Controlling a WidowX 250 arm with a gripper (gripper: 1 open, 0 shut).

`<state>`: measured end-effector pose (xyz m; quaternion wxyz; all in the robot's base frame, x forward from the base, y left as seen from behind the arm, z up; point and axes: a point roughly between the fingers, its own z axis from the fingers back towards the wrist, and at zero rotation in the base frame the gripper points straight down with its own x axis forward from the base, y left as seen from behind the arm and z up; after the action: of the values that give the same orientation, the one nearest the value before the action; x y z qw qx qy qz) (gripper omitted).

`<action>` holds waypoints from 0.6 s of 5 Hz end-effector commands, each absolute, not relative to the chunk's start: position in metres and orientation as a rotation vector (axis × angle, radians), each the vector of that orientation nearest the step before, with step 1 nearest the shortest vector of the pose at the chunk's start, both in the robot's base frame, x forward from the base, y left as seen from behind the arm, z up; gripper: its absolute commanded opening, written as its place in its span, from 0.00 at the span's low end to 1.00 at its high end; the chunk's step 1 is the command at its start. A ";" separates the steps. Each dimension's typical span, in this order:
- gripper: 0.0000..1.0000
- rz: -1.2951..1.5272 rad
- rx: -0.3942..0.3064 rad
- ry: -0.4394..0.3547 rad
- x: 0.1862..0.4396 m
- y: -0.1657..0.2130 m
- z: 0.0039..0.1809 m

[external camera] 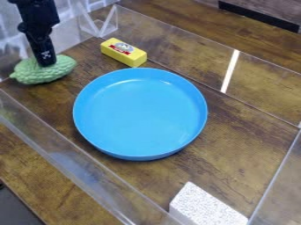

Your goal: Remove the green object from inside the blue tray and put it on the table

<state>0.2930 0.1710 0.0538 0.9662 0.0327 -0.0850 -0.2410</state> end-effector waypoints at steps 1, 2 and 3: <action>0.00 -0.474 0.060 -0.184 0.288 0.176 0.054; 0.00 -0.473 0.042 -0.188 0.286 0.177 0.047; 0.00 -0.473 0.025 -0.191 0.284 0.178 0.040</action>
<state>0.2912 0.1765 0.0501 0.9662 0.0204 -0.1041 -0.2351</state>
